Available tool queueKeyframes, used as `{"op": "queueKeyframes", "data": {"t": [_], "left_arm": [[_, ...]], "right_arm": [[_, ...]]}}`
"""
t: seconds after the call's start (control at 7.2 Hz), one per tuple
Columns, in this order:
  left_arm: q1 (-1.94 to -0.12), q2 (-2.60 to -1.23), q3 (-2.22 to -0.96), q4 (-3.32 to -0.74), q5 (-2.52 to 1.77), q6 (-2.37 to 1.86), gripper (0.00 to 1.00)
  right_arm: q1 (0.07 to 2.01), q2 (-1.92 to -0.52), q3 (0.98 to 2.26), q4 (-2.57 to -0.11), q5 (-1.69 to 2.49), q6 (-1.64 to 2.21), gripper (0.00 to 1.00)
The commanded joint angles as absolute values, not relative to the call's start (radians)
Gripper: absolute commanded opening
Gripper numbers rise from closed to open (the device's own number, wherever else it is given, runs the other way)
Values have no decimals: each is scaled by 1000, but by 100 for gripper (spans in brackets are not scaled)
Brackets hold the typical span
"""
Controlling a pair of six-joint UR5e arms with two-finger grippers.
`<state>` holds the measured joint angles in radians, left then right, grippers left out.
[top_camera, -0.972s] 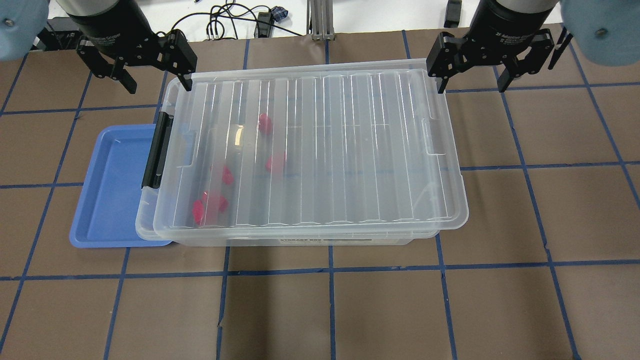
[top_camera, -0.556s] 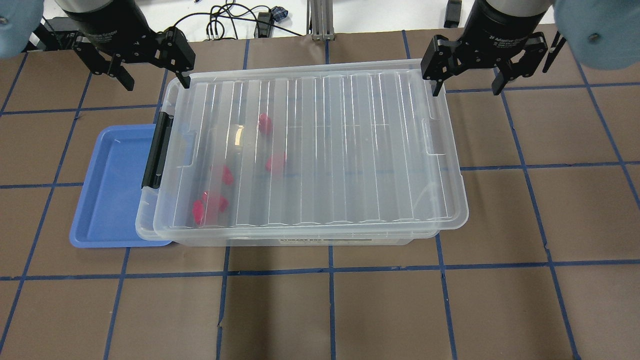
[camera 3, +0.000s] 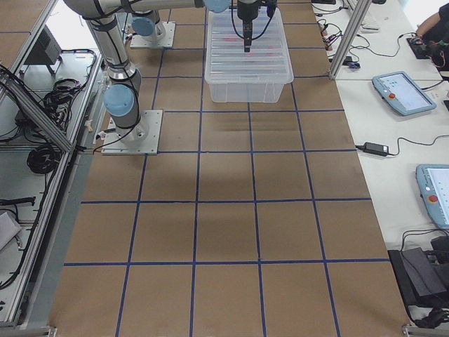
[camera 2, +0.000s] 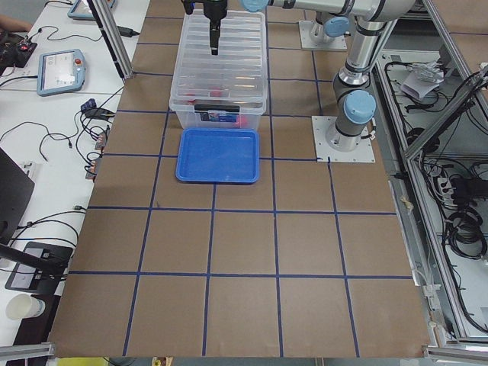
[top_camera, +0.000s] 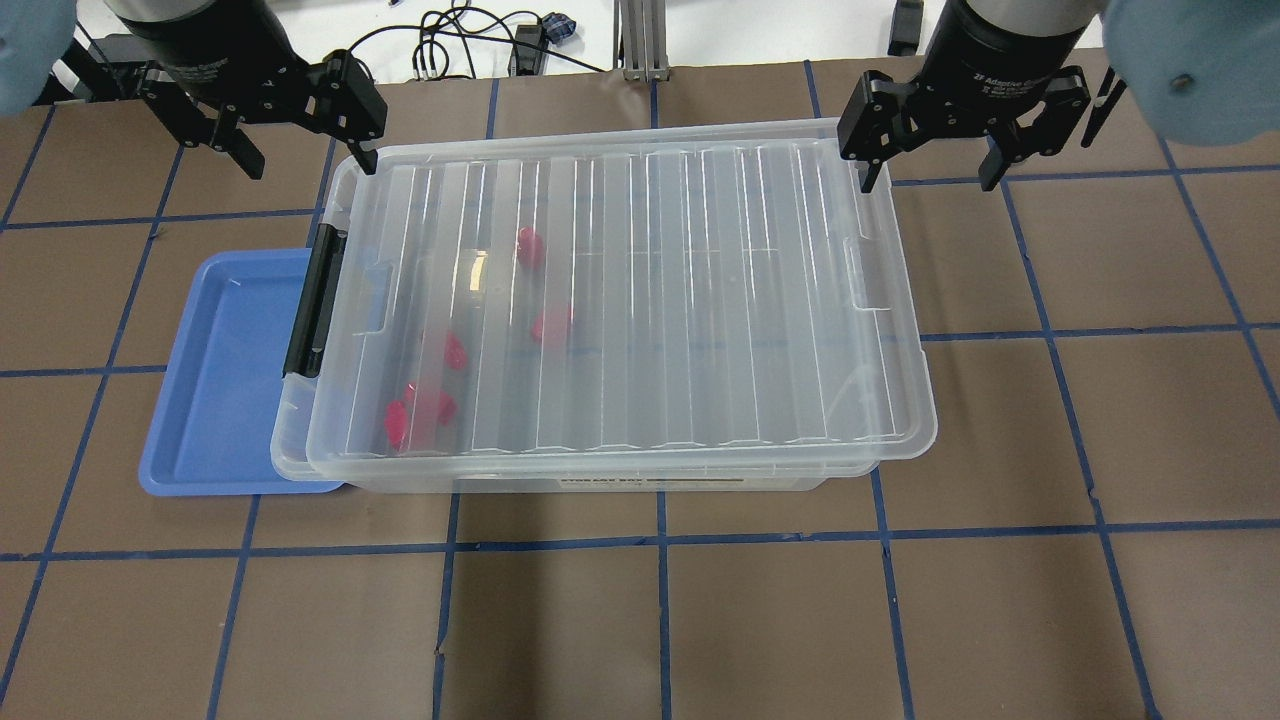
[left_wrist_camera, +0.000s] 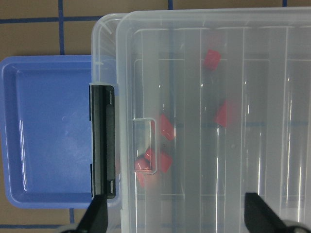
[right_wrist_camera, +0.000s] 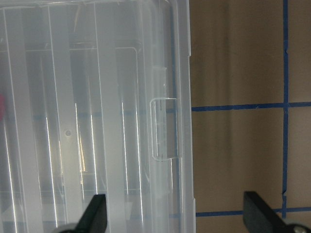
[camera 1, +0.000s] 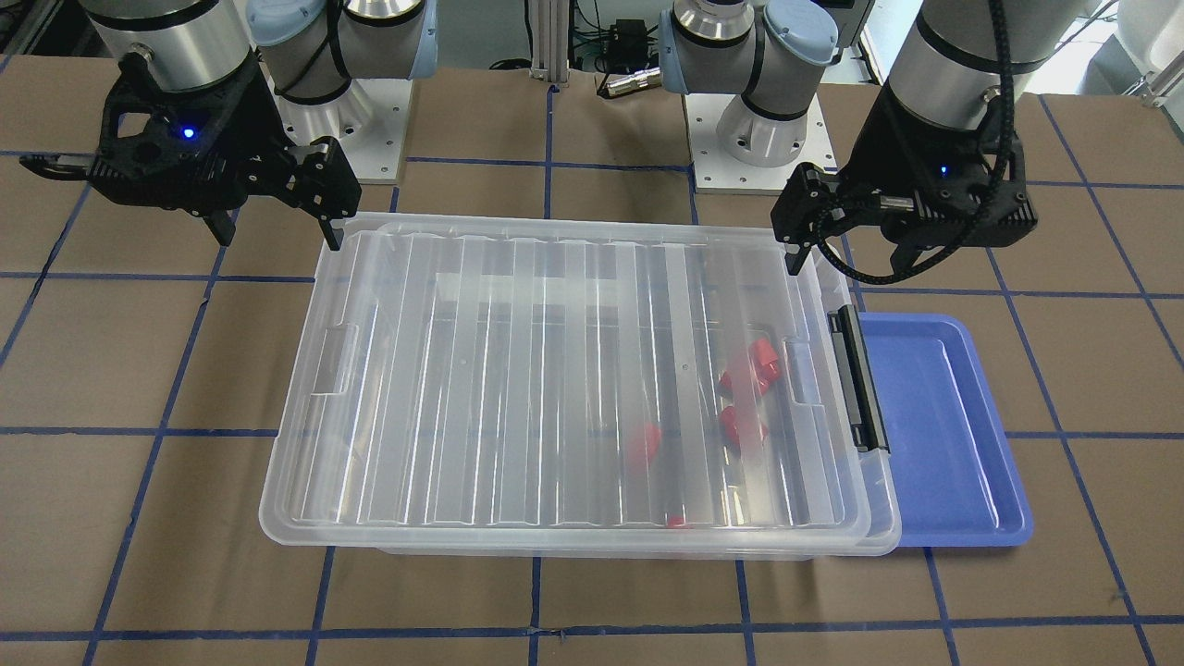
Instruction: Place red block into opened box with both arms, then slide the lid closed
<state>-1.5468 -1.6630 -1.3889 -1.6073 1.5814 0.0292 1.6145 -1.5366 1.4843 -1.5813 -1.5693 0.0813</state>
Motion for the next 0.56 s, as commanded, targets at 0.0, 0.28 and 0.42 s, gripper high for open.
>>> {"op": "queueKeyframes", "data": {"t": [0.0, 0.28, 0.42], "left_arm": [[-1540, -1666, -1390, -1615, 1575, 29, 100], [-1542, -1664, -1394, -1615, 1575, 23, 100], [-1542, -1666, -1393, -1615, 1574, 23, 100]], "right_arm": [[1614, -1537, 1486, -1580, -1569, 81, 100], [1614, -1537, 1488, -1580, -1571, 83, 100], [1614, -1537, 1488, -1580, -1571, 81, 100]]}}
